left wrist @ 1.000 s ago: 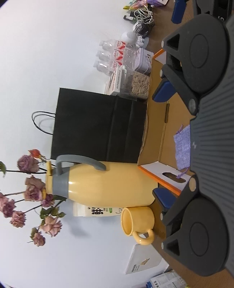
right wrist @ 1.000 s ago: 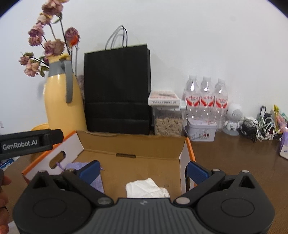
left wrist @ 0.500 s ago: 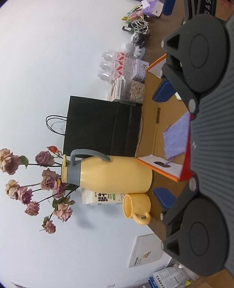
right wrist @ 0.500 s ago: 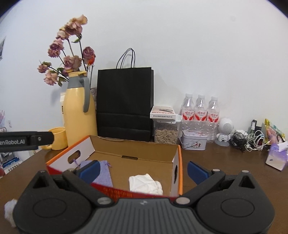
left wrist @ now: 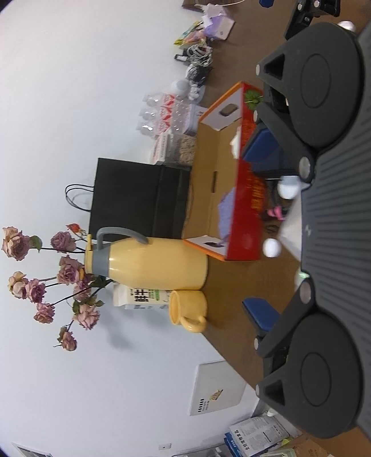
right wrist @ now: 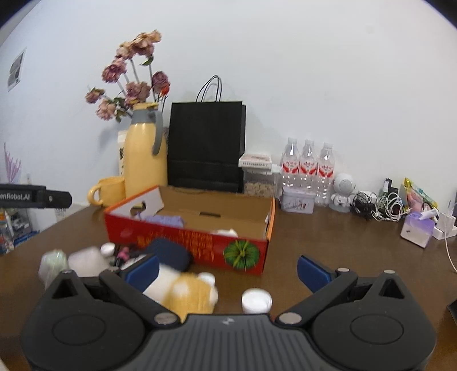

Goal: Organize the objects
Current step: 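Move both tools back over the table toward the bottle caps and plastic bag, then grasp a white bottle cap with the right tool while the left tool grasps the sparkly bag, then carry the bottle cap and sparkly bag into the box and release both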

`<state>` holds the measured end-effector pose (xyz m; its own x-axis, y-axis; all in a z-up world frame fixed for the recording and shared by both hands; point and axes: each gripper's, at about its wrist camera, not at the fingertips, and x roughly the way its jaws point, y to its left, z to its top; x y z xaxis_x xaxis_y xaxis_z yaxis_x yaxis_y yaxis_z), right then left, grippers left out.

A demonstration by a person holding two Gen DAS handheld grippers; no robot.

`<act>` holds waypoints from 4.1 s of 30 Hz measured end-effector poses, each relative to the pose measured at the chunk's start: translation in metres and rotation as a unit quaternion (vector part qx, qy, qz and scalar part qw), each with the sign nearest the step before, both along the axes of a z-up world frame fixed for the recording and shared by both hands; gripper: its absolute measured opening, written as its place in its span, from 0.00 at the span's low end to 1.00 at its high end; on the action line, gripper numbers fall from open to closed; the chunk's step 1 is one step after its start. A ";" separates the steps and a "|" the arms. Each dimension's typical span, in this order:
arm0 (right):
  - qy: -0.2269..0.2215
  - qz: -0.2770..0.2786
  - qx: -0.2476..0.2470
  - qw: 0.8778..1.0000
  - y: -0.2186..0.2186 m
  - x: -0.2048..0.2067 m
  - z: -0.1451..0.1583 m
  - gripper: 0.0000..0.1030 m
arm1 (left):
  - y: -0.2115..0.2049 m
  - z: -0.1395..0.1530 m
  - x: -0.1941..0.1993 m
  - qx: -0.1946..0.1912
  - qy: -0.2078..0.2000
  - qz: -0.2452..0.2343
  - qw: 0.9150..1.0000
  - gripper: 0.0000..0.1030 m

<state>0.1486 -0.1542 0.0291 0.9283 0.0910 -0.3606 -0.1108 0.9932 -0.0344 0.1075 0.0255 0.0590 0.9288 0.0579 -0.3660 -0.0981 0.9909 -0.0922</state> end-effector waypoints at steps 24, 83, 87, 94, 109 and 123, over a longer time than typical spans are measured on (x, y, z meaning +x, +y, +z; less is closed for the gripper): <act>0.111 -0.038 -0.018 0.993 -0.043 -0.033 -0.076 0.93 | 0.033 -0.058 -0.047 -0.011 0.059 0.024 0.998 1.00; 0.076 0.013 0.033 0.996 -0.015 -0.011 -0.073 0.27 | 0.060 -0.085 0.017 0.010 0.083 -0.034 0.996 0.42; 0.069 0.011 0.031 0.997 -0.015 -0.011 -0.070 0.27 | 0.060 -0.074 0.009 0.009 0.063 -0.026 0.998 0.42; 0.037 0.016 0.028 0.999 -0.013 -0.002 -0.050 0.27 | 0.048 -0.040 0.013 0.014 0.014 -0.037 0.999 0.42; -0.044 0.040 0.023 0.998 0.019 0.101 0.013 0.27 | -0.005 0.014 0.107 0.019 -0.044 -0.067 0.997 0.42; -0.009 0.004 0.036 0.999 0.027 0.213 -0.013 0.27 | -0.022 -0.006 0.207 -0.011 -0.009 -0.033 0.999 0.42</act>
<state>0.3618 -0.1269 0.0166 0.9334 0.1239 -0.3367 -0.1192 0.9923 0.0347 0.3145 0.0034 0.0535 0.9369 -0.0118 -0.3493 -0.0301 0.9930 -0.1142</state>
